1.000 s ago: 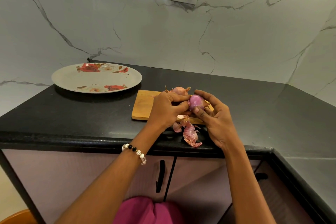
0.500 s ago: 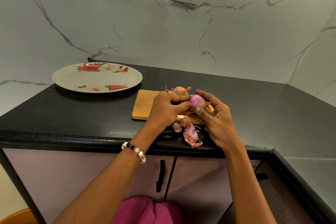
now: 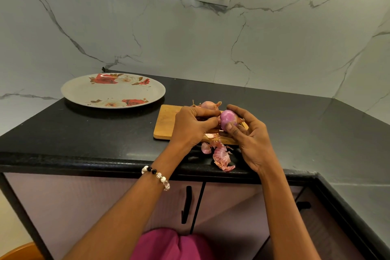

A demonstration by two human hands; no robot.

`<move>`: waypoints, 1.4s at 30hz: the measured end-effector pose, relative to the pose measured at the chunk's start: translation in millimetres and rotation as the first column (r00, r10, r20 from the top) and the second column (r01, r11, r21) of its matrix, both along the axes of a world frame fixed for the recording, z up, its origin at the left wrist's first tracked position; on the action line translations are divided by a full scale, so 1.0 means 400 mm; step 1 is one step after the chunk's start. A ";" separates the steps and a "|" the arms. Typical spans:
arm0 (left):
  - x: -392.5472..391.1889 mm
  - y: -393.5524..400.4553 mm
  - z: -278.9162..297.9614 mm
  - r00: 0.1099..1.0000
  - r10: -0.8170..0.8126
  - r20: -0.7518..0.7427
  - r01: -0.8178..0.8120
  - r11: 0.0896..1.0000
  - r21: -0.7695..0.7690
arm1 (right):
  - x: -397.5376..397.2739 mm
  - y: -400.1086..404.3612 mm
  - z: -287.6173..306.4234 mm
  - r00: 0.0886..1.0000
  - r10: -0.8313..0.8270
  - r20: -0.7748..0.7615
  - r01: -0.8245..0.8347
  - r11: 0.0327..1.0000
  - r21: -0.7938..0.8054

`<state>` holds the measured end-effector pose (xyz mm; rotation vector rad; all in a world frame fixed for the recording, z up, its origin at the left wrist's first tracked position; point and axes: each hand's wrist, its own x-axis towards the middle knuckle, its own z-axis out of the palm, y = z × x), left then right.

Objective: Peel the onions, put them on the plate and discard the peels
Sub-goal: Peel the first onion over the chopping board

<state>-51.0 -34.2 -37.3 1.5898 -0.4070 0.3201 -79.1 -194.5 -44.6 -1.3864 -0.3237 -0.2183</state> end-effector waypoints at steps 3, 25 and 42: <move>0.002 0.000 -0.002 0.998 0.041 0.039 -0.043 0.998 0.047 | 0.003 0.001 -0.003 1.000 -0.017 0.022 0.018 0.999 -0.044; 0.000 -0.001 -0.001 0.997 0.028 0.068 -0.033 0.997 0.067 | -0.006 0.002 -0.001 0.996 -0.080 0.035 0.079 0.997 0.018; 0.009 -0.014 -0.007 0.903 0.021 0.429 -0.112 0.976 0.188 | 0.000 0.002 0.009 0.997 -0.032 -0.072 0.043 0.986 0.163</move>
